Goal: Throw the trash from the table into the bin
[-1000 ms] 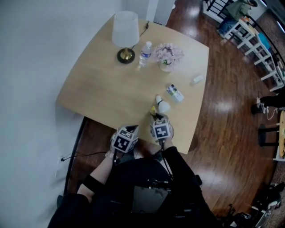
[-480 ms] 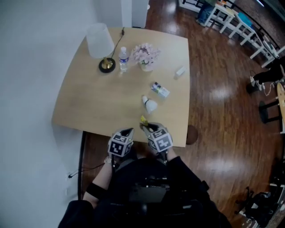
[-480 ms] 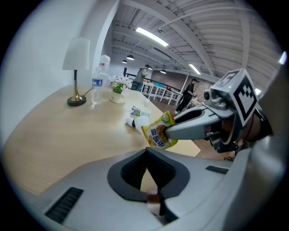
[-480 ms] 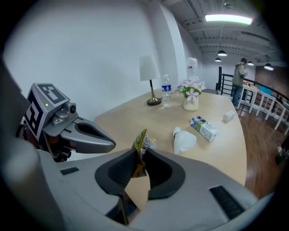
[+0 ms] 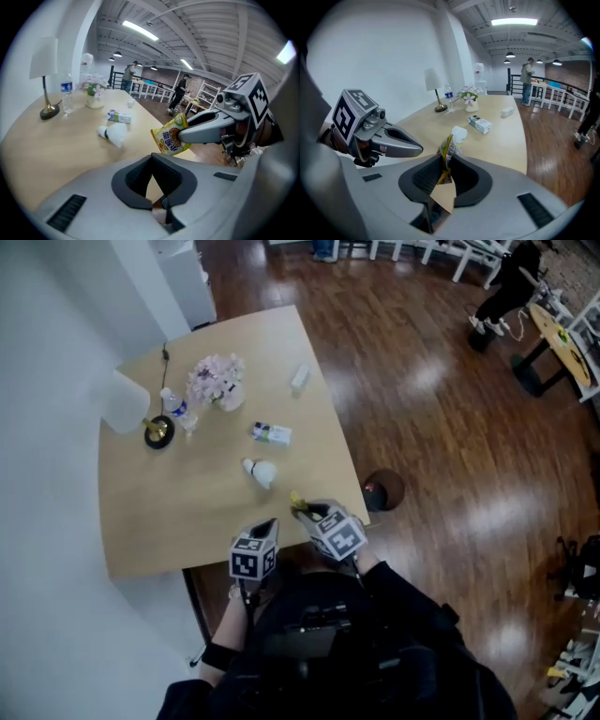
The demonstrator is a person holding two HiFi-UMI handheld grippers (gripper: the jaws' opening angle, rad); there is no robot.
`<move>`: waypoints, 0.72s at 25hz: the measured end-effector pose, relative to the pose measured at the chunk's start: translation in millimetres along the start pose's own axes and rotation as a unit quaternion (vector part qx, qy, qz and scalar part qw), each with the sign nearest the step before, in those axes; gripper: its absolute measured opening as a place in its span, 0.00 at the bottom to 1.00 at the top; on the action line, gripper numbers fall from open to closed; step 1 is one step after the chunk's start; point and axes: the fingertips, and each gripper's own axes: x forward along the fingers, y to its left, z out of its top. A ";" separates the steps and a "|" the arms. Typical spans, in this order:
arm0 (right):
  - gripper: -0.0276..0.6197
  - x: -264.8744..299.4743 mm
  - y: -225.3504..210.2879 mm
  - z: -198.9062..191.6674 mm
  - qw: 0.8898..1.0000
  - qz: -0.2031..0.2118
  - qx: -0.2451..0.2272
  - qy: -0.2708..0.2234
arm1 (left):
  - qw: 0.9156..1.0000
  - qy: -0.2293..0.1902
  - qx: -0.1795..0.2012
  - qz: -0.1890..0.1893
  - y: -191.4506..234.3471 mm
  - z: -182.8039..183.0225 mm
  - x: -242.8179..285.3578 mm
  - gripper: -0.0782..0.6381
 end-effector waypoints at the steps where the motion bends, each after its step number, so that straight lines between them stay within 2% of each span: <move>1: 0.15 -6.8 -11.2 -4.4 1.000 -0.009 0.009 -0.004 | 1.000 0.004 0.013 -0.010 -9.3 5.6 9.3 0.11; 6: 0.15 -50.4 -73.2 -46.5 0.995 -0.064 0.075 -0.016 | 0.995 0.027 0.073 -0.065 -68.7 28.2 55.5 0.11; 11: 0.15 -103.4 -131.7 -96.0 0.980 -0.125 0.155 -0.027 | 0.983 0.052 0.128 -0.119 -131.7 45.0 98.4 0.11; 15: 0.15 -136.7 -161.3 -131.1 0.967 -0.147 0.207 -0.028 | 0.972 0.071 0.164 -0.151 -179.8 52.1 124.3 0.11; 18: 0.15 -144.6 -171.9 -150.4 0.963 -0.150 0.221 -0.023 | 0.966 0.090 0.177 -0.164 -203.9 49.6 140.3 0.11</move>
